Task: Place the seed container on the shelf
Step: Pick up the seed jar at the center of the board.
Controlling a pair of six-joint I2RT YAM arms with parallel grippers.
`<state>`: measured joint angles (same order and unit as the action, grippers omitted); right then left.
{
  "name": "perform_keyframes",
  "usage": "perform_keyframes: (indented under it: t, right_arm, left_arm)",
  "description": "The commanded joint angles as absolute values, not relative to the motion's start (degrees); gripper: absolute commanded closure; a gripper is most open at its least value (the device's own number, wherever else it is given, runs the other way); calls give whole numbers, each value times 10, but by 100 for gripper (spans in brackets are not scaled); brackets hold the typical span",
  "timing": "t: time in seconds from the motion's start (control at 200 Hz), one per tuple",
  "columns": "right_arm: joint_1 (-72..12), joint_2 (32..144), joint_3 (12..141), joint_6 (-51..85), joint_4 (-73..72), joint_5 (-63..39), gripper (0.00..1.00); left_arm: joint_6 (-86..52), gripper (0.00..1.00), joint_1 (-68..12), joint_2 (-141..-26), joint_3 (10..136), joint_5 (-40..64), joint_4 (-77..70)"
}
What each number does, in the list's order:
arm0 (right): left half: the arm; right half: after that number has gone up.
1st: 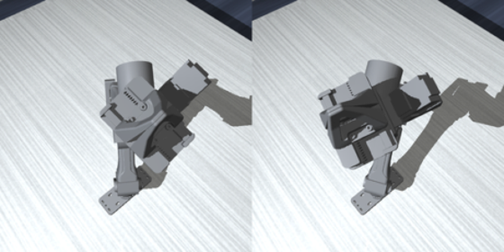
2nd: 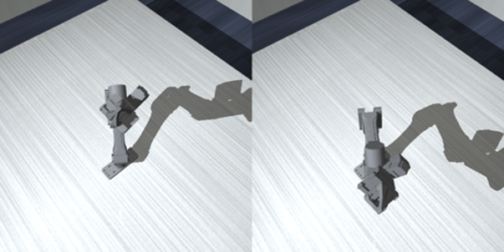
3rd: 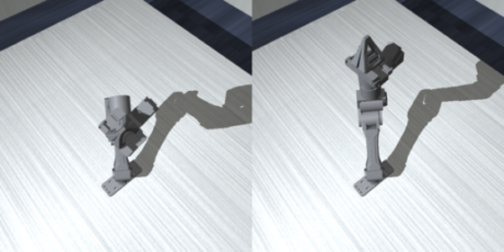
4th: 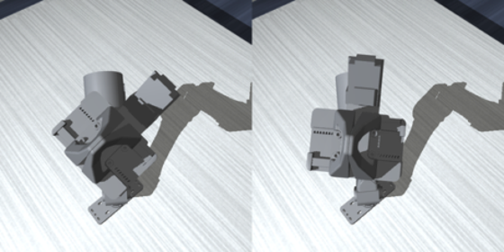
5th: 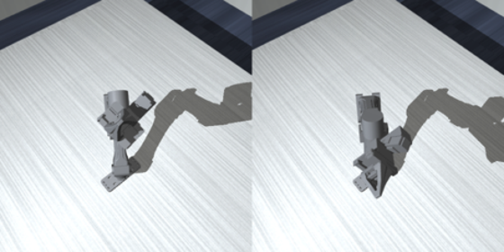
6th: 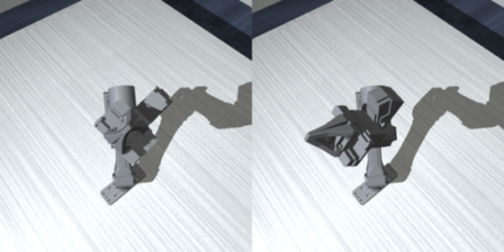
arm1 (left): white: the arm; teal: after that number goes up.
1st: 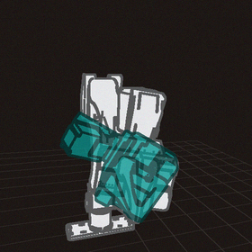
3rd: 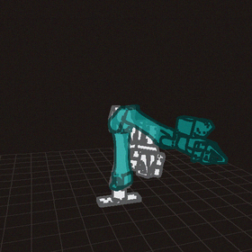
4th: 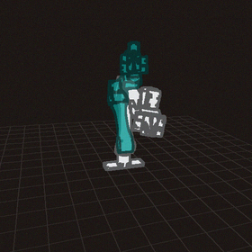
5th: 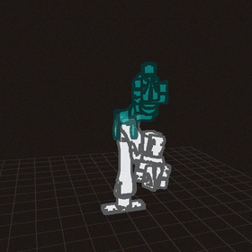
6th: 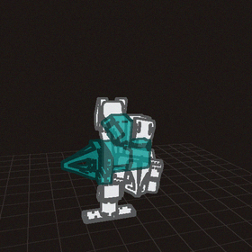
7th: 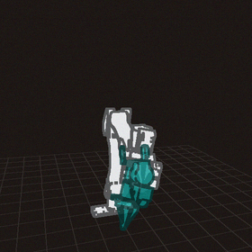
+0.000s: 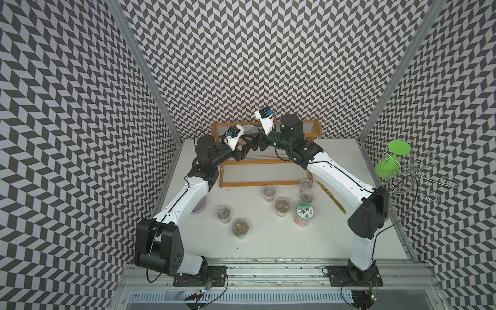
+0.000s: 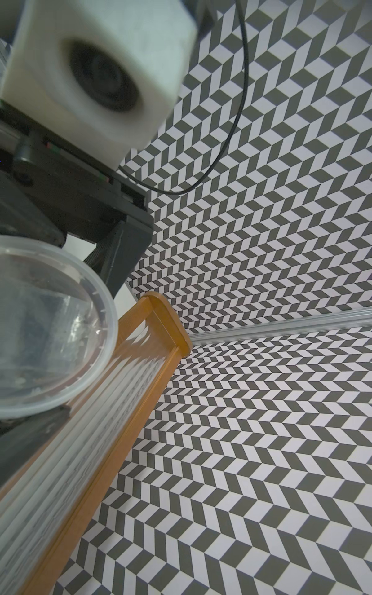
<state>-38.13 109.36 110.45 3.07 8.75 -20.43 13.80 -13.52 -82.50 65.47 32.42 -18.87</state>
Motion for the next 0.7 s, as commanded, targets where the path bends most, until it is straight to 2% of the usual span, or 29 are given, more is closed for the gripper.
perform_keyframes:
  t: [0.0, 0.29, 0.691]
  right_arm:
    - [-385, 1061, 1098, 37, 50, -202, 20]
    - [-384, 1049, 1090, 44, 39, -179, 16]
    - [-346, 928, 941, 93, -54, -138, 14]
  left_arm:
    - [128, 33, -138, -822, 657, 327, -212]
    - [113, 35, -137, -818, 648, 319, -234]
    - [37, 34, -129, -827, 635, 217, -305]
